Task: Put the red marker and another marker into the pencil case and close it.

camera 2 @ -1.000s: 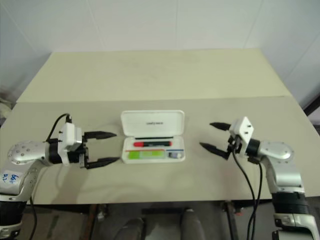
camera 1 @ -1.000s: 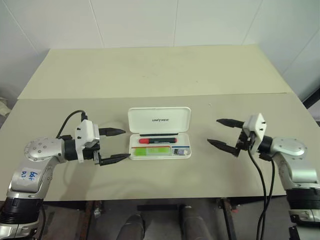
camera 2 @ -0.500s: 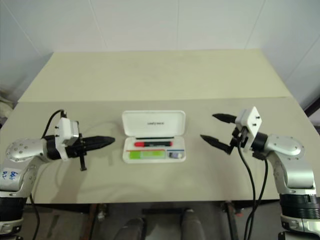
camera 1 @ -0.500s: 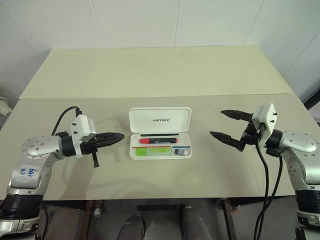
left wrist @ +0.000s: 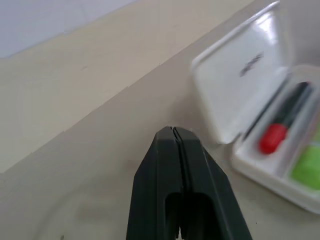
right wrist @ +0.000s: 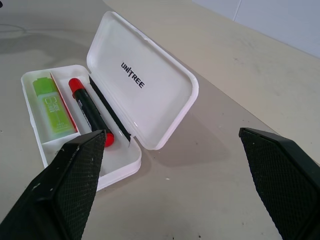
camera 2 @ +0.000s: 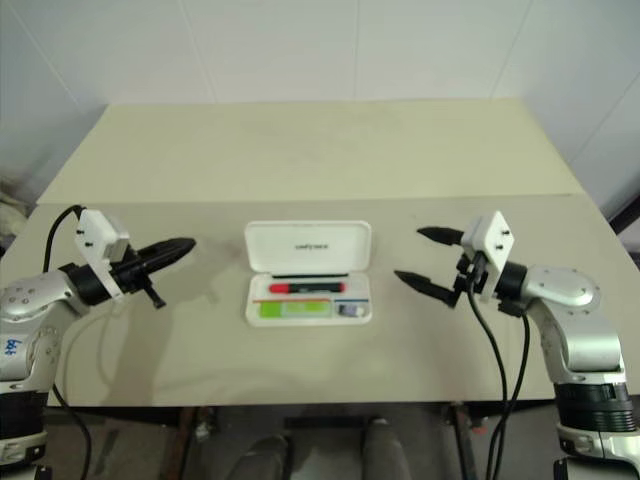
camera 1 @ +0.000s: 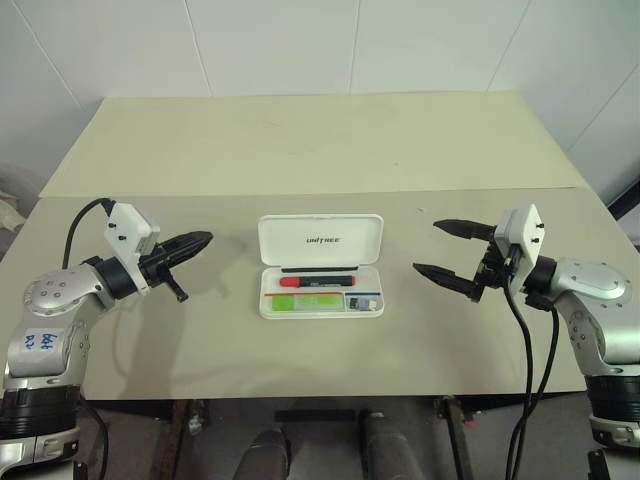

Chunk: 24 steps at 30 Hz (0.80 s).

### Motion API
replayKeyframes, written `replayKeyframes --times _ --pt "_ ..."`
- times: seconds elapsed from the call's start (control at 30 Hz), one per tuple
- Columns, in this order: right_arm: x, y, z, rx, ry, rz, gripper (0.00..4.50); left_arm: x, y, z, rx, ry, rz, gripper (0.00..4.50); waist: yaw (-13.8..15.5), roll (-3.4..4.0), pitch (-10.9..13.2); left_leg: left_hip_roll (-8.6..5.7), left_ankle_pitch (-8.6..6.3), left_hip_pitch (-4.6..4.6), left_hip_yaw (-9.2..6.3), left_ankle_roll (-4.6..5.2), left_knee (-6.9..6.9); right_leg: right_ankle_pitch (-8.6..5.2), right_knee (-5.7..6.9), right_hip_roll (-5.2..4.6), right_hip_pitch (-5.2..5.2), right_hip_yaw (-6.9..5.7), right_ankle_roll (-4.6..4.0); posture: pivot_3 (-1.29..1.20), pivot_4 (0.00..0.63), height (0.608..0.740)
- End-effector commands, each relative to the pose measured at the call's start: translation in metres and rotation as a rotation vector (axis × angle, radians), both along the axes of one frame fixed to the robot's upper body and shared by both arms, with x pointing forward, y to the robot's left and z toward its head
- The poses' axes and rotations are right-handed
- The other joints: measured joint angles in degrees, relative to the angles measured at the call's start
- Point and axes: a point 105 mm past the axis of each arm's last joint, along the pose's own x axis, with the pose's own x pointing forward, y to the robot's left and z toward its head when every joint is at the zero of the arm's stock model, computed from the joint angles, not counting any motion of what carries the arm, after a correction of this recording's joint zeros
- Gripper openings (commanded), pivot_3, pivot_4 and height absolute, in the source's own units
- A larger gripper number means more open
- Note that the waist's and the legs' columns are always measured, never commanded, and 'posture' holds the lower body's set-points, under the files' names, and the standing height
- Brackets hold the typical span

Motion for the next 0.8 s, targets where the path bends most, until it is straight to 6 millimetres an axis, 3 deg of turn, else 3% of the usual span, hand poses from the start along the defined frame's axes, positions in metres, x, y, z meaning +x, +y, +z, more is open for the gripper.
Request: replayKeyframes --times 0.03,0.13,0.27,0.6,0.8 --pt "-0.005 0.006 0.014 -0.022 -0.058 0.032 4.50 0.013 0.023 0.002 -0.075 0.019 0.151 0.03 -0.02 0.00 0.00 0.00 0.00 0.01 0.00 0.00 0.00 0.00 0.01 0.00 0.00 0.00 0.00 0.00 0.150 0.740" --pt "-0.005 0.007 0.013 -0.023 -0.058 0.032 4.50 0.020 0.020 -0.003 -0.106 0.045 0.157 0.03 -0.01 0.00 0.00 0.00 0.00 0.01 0.00 0.00 -0.02 0.00 -0.01 -0.01 0.00 0.00 0.00 0.00 0.150 0.740" --pt "-0.006 0.009 0.012 -0.022 -0.058 0.031 4.50 0.032 0.002 -0.006 -0.117 0.066 0.110 0.03 0.27 -0.01 0.00 -0.01 0.00 -0.04 -0.01 0.00 -0.01 0.01 -0.02 -0.02 -0.03 0.00 0.01 0.00 0.150 0.740" --pt "-0.007 0.012 0.008 -0.008 -0.057 0.020 4.50 0.062 -0.044 0.003 -0.173 0.046 -0.014 0.03 0.06 -0.03 -0.01 -0.05 0.01 -0.05 0.01 -0.01 0.03 0.02 -0.01 -0.05 -0.03 0.00 0.04 0.00 0.150 0.740" --pt "-0.009 0.011 0.004 0.001 -0.052 0.010 4.50 0.066 -0.065 0.008 -0.228 0.035 -0.096 0.03 0.08 -0.03 -0.01 -0.04 0.01 -0.05 0.01 -0.02 0.00 0.03 -0.03 -0.04 -0.04 0.00 0.04 0.00 0.150 0.740"
